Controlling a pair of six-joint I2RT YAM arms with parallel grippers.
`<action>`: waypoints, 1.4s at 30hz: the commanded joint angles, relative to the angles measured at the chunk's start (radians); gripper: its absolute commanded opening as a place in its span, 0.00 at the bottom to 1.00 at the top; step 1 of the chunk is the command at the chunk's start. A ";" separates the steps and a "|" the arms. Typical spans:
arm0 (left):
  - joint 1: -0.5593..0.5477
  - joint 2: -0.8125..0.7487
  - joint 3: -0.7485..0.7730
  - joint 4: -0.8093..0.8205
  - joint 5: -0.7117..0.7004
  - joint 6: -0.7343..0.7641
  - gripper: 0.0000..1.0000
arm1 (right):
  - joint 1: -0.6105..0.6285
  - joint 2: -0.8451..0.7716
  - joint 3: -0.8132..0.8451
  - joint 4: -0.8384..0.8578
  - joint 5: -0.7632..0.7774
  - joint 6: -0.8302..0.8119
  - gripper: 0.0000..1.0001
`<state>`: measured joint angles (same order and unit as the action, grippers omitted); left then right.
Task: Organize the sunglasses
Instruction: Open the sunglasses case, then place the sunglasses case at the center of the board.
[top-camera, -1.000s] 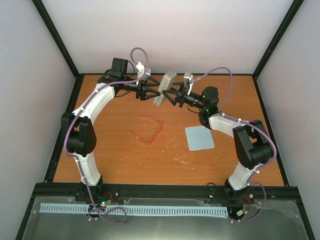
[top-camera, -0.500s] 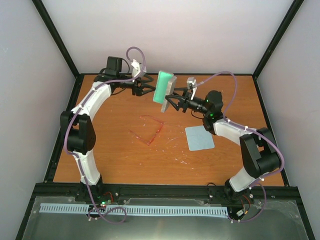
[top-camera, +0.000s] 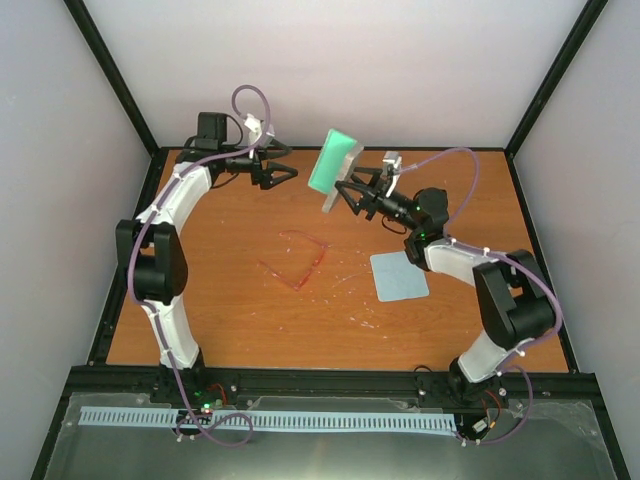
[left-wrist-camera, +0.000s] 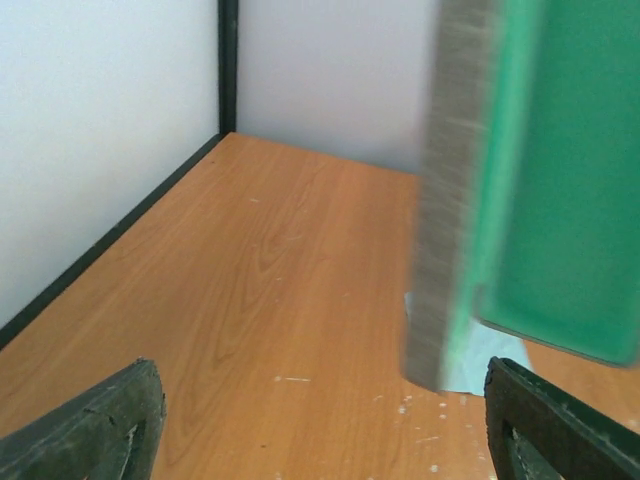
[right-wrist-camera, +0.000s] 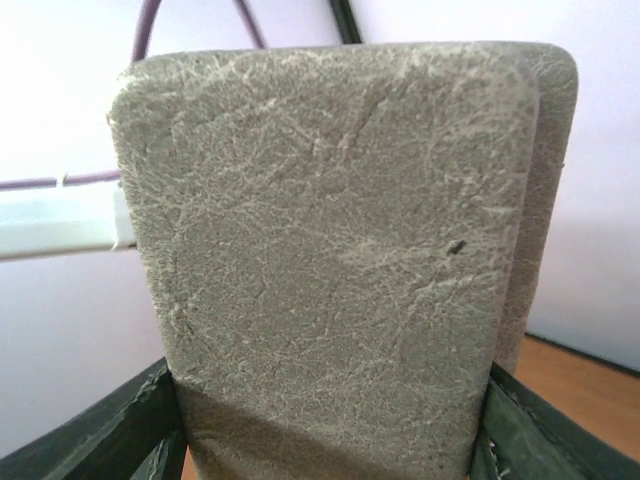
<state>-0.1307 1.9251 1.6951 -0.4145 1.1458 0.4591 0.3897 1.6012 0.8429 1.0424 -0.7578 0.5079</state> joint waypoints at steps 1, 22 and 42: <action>0.017 -0.061 -0.045 0.023 0.200 -0.073 0.85 | -0.020 0.126 0.021 0.391 0.108 0.184 0.03; -0.048 -0.028 -0.096 0.245 0.163 -0.272 0.74 | 0.046 0.275 0.150 0.578 0.076 0.351 0.03; -0.075 -0.035 -0.033 0.161 0.076 -0.221 0.01 | 0.048 0.279 0.122 0.566 0.078 0.325 0.13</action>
<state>-0.1902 1.8881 1.5925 -0.1898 1.2015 0.2050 0.4355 1.8748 0.9665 1.4757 -0.6910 0.8581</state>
